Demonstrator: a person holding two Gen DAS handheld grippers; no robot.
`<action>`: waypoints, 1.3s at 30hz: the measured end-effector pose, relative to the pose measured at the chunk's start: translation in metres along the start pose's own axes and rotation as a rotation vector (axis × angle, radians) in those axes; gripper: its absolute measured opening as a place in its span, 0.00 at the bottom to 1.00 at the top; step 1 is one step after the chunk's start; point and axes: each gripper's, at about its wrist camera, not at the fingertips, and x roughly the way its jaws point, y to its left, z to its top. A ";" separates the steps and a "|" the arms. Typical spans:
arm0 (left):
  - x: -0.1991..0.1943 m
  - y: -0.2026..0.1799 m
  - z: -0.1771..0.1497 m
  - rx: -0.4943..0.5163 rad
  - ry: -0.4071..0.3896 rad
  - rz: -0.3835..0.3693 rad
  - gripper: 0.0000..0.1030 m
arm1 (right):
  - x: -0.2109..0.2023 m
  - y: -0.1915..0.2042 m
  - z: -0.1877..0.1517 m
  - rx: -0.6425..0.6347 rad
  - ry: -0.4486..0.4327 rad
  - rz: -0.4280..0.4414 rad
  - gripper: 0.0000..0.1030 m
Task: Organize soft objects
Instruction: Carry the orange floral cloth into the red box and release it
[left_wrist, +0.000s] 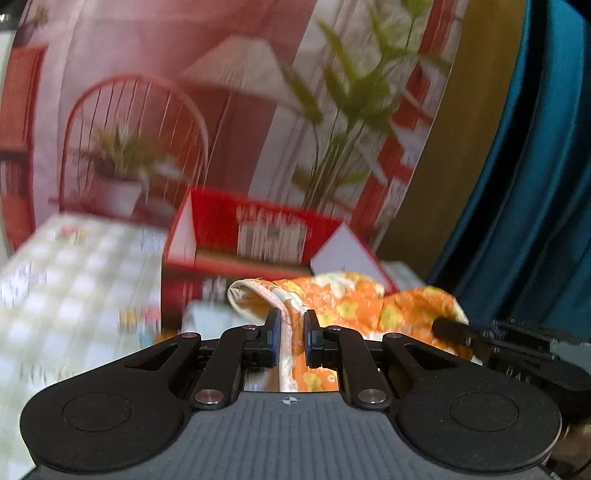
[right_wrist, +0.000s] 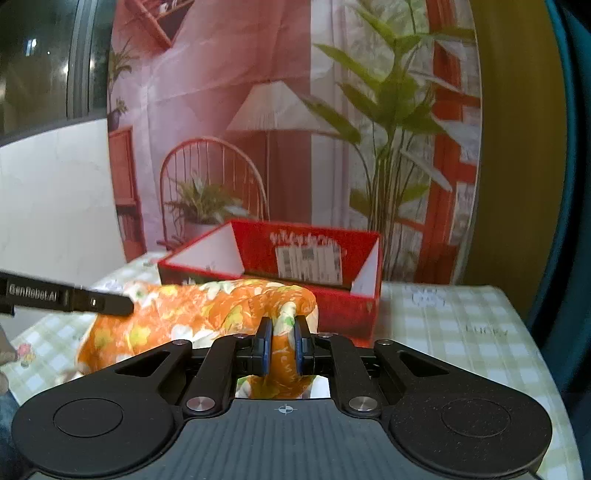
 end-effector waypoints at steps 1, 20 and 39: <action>0.001 -0.003 0.009 0.019 -0.022 0.005 0.13 | 0.002 -0.001 0.005 -0.001 -0.007 0.004 0.11; 0.111 0.007 0.104 0.111 -0.059 0.079 0.13 | 0.127 -0.027 0.080 -0.008 -0.042 -0.002 0.11; 0.220 0.051 0.087 0.075 0.193 0.120 0.13 | 0.245 -0.048 0.051 0.082 0.235 0.010 0.11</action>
